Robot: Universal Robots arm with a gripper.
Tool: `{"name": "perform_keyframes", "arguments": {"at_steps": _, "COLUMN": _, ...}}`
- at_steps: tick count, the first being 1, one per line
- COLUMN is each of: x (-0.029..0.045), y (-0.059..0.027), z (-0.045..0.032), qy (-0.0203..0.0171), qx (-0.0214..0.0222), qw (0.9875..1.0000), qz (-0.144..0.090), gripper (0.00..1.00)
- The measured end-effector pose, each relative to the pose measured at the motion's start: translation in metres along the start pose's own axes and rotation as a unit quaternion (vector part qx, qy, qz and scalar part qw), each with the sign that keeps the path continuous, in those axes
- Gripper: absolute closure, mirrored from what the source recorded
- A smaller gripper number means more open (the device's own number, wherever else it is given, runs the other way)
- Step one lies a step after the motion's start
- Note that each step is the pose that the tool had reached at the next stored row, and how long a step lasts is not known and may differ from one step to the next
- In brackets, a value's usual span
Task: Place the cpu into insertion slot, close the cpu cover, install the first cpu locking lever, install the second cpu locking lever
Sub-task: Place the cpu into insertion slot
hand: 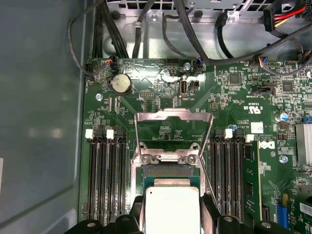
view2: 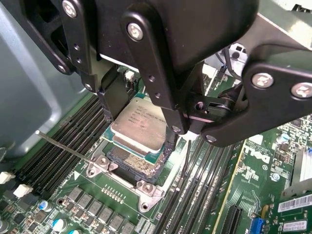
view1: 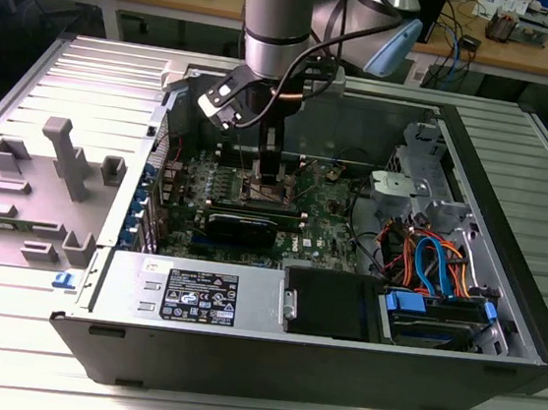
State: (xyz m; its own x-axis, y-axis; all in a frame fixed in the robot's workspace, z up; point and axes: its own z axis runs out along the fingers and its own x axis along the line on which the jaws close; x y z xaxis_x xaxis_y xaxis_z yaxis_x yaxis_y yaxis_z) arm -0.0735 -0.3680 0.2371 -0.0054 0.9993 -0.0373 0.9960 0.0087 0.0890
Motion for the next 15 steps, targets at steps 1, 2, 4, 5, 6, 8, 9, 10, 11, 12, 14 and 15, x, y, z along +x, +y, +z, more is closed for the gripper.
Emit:
{"name": "perform_keyframes", "arguments": {"at_steps": 1, "x": 0.0001, "y": -0.0001, "z": 0.0007, "qy": -0.0001, "qx": -0.0028, "qw": 1.0000, "qz": 0.000, "gripper": 0.45}}
{"name": "perform_keyframes", "arguments": {"at_steps": 2, "x": 0.0001, "y": -0.0001, "z": 0.0014, "qy": -0.0002, "qx": -0.0045, "qw": 1.0000, "qz": 0.000, "gripper": 0.45}}
{"name": "perform_keyframes", "arguments": {"at_steps": 4, "x": 0.0001, "y": -0.0001, "z": 0.0017, "qy": -0.0003, "qx": -0.0045, "qw": 1.0000, "qz": 0.000, "gripper": 0.45}}
{"name": "perform_keyframes", "arguments": {"at_steps": 5, "x": 0.0001, "y": -0.0002, "z": 0.0019, "qy": -0.0003, "qx": -0.0046, "qw": 1.0000, "qz": 0.000, "gripper": 0.45}}
{"name": "perform_keyframes", "arguments": {"at_steps": 6, "x": 0.0002, "y": -0.0002, "z": 0.0024, "qy": -0.0001, "qx": -0.0046, "qw": 1.0000, "qz": 0.000, "gripper": 0.45}}
{"name": "perform_keyframes", "arguments": {"at_steps": 8, "x": 0.0002, "y": -0.0004, "z": 0.0038, "qy": -0.0003, "qx": -0.0046, "qw": 1.0000, "qz": 0.001, "gripper": 0.45}}
{"name": "perform_keyframes", "arguments": {"at_steps": 9, "x": 0.0002, "y": -0.0005, "z": 0.0048, "qy": -0.0003, "qx": -0.0044, "qw": 1.0000, "qz": 0.001, "gripper": 0.45}}
{"name": "perform_keyframes", "arguments": {"at_steps": 10, "x": 0.0003, "y": -0.0006, "z": 0.0060, "qy": -0.0003, "qx": -0.0044, "qw": 1.0000, "qz": 0.001, "gripper": 0.45}}
{"name": "perform_keyframes", "arguments": {"at_steps": 11, "x": 0.0003, "y": -0.0007, "z": 0.0072, "qy": -0.0004, "qx": -0.0043, "qw": 1.0000, "qz": 0.001, "gripper": 0.45}}
{"name": "perform_keyframes", "arguments": {"at_steps": 12, "x": 0.0003, "y": -0.0008, "z": 0.0083, "qy": -0.0004, "qx": -0.0043, "qw": 1.0000, "qz": 0.002, "gripper": 0.45}}
{"name": "perform_keyframes", "arguments": {"at_steps": 14, "x": 0.0004, "y": -0.0010, "z": 0.0103, "qy": -0.0004, "qx": -0.0044, "qw": 1.0000, "qz": 0.002, "gripper": 0.45}}
{"name": "perform_keyframes", "arguments": {"at_steps": 15, "x": 0.0005, "y": -0.0011, "z": 0.0119, "qy": -0.0004, "qx": -0.0043, "qw": 1.0000, "qz": 0.002, "gripper": 0.45}}
